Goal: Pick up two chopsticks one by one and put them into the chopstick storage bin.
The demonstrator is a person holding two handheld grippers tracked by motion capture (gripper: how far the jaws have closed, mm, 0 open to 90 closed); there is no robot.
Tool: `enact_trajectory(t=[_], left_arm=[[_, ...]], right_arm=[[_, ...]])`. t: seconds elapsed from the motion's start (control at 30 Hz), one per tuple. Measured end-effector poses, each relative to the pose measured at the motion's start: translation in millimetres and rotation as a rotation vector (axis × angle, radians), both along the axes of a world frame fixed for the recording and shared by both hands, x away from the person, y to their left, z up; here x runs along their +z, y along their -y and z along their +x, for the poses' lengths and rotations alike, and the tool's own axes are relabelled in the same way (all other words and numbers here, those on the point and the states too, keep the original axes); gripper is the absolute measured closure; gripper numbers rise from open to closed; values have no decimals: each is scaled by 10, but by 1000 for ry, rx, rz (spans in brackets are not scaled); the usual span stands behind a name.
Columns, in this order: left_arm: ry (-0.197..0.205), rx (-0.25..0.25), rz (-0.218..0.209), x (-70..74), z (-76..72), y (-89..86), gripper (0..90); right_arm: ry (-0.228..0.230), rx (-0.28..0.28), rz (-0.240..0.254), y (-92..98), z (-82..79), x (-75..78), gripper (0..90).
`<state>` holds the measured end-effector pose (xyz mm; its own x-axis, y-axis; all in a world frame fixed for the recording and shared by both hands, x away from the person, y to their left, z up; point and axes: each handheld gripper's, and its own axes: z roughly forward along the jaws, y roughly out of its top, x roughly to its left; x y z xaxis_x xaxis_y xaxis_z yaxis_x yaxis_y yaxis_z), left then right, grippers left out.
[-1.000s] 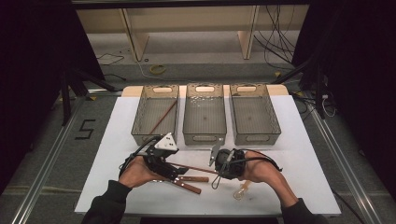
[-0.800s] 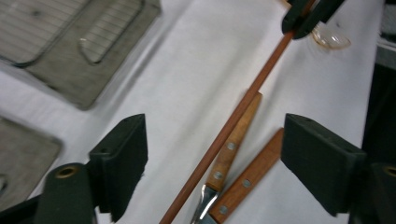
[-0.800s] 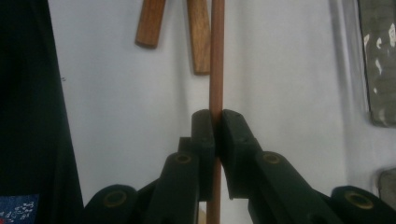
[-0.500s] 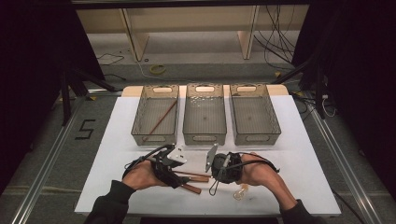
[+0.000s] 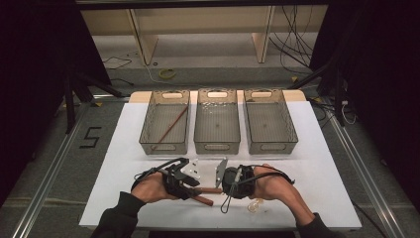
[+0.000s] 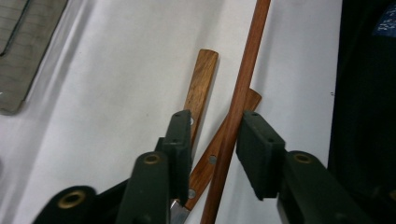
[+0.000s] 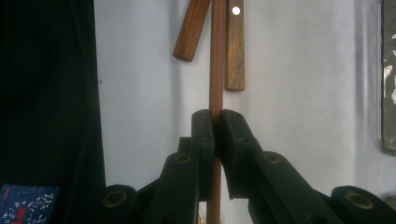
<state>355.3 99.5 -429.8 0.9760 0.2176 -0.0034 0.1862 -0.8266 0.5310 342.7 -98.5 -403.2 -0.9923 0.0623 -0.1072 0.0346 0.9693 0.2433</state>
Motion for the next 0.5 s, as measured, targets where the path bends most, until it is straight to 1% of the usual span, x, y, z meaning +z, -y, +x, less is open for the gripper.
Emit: enact_trajectory(t=[0.03, 0.07, 0.13, 0.17, 0.27, 0.33, 0.37, 0.4, 0.43, 0.47, 0.5], left_arm=[[-3, -9, 1, -1, -3, 2, 674], [-8, -14, 0, -1, -7, 5, 691], [-8, -29, -1, 1, -15, 11, 734], [-5, -38, 4, 6, -15, 11, 761], [-10, -61, 12, 4, -28, 18, 786], [-17, -74, 4, -3, -36, 14, 801], [-10, -90, 4, -1, -44, 14, 811], [-6, -93, -3, 1, -53, 15, 822], [-8, -100, -10, 6, -55, 16, 833], [-5, -96, -19, 12, -58, 18, 838], [-2, -81, -25, 20, -57, 16, 840]], right_arm=[[-3, -2, -14, -4, -5, 16, 845], [4, 9, -9, -3, -2, 14, 845], [-1, 12, -12, -1, -3, 20, 845], [-1, 12, -11, 1, -2, 20, 845], [2, 11, 6, 8, -8, 12, 843], [2, 10, 9, 11, -11, 15, 839], [1, 12, 7, 14, -7, 17, 833], [10, 9, -2, 18, 3, 28, 822], [20, 1, 7, 28, 23, 33, 809], [17, -7, 10, 39, 41, 40, 797], [13, -18, 22, 59, 57, 52, 782]])
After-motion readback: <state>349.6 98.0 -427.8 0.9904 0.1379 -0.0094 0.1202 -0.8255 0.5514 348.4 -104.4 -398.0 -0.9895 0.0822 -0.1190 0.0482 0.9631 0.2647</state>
